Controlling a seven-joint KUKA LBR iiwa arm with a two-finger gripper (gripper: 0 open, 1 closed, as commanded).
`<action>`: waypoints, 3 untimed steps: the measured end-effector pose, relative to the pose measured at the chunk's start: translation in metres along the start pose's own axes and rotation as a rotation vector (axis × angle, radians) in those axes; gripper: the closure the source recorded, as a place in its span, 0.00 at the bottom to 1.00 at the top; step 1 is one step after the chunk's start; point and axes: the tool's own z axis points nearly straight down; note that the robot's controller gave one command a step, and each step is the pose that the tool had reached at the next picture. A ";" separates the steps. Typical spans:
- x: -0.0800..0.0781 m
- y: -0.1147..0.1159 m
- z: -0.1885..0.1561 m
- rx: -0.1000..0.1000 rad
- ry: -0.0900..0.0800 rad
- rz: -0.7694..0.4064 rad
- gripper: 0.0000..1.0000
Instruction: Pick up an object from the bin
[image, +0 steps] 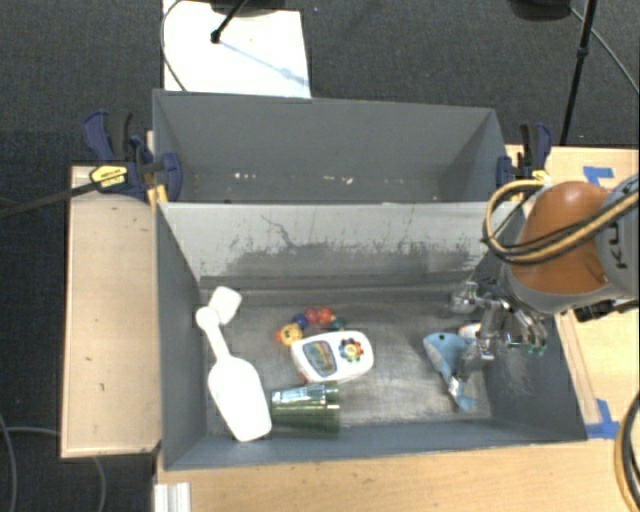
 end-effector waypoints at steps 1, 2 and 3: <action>0.006 0.002 -0.001 -0.001 0.002 0.180 1.00; 0.006 0.002 -0.001 -0.001 0.002 0.179 1.00; 0.006 0.002 -0.005 -0.001 0.003 0.179 1.00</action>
Offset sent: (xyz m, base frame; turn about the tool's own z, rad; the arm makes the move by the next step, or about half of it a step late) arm 0.0000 0.0000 0.0000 0.0000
